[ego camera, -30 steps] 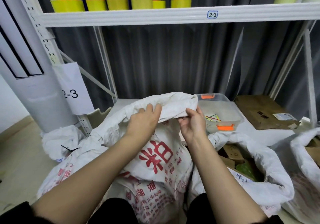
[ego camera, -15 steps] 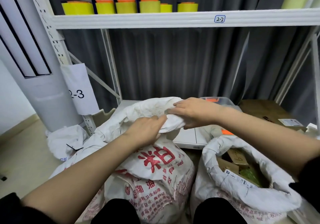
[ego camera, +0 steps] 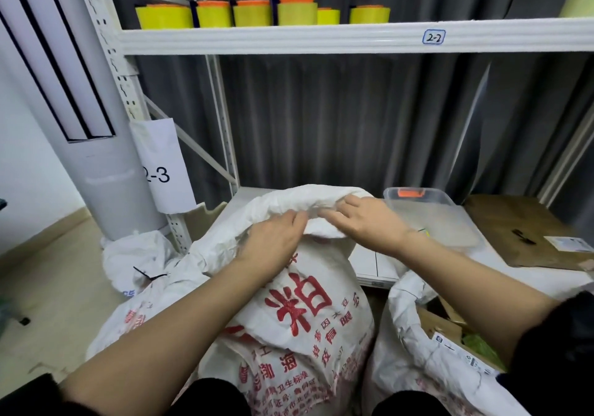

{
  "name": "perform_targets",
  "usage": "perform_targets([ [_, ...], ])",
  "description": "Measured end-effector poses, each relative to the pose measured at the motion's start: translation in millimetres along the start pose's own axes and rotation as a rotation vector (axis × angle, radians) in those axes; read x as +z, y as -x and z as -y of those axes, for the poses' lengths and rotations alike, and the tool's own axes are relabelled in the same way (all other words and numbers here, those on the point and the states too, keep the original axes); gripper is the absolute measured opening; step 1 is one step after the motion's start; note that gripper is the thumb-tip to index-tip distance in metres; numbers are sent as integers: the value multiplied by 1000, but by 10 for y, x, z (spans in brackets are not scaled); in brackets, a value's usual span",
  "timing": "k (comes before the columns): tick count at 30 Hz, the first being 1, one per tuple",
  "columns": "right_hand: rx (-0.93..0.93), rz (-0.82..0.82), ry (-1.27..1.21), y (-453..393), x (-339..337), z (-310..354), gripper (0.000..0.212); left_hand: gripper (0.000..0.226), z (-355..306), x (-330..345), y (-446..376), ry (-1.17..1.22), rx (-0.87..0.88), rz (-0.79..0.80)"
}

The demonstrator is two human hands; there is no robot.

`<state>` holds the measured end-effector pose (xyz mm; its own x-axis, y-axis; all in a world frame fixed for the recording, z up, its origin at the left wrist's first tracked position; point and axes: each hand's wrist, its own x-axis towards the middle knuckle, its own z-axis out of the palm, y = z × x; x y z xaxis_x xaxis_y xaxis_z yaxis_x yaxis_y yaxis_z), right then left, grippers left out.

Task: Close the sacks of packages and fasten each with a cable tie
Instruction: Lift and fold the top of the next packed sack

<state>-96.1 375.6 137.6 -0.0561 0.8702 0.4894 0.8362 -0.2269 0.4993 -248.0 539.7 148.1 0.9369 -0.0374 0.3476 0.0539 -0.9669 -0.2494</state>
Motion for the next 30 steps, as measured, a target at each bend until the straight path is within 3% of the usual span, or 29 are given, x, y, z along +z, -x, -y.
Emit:
perform_targets([
  [3,-35,-44,-1,49,42,88,35,30,23,94,14,1,55,-14],
  [6,-22,159,-280,182,5,52,61,52,94,103,-35,-34,180,-99],
  [8,-3,315,-457,244,-9,5,79,49,136,67,-76,-90,239,-90],
  [13,138,624,-198,410,27,-220,70,32,288,157,-19,-123,322,-126],
  [16,176,588,-179,484,108,-281,53,34,276,304,105,-46,352,-167],
  [18,197,549,-205,484,131,-288,59,45,236,339,146,-13,309,-186],
  [21,241,504,-246,453,161,-272,69,43,202,375,144,84,131,-219],
  [23,248,498,-239,436,168,-289,60,40,179,353,104,141,79,-215],
  [24,231,514,-231,420,148,-288,56,38,170,340,92,149,103,-226],
  [28,132,592,-302,183,-69,-81,92,10,109,156,57,106,291,-247],
  [30,134,562,-425,37,-116,81,81,25,25,101,68,21,471,-286],
])
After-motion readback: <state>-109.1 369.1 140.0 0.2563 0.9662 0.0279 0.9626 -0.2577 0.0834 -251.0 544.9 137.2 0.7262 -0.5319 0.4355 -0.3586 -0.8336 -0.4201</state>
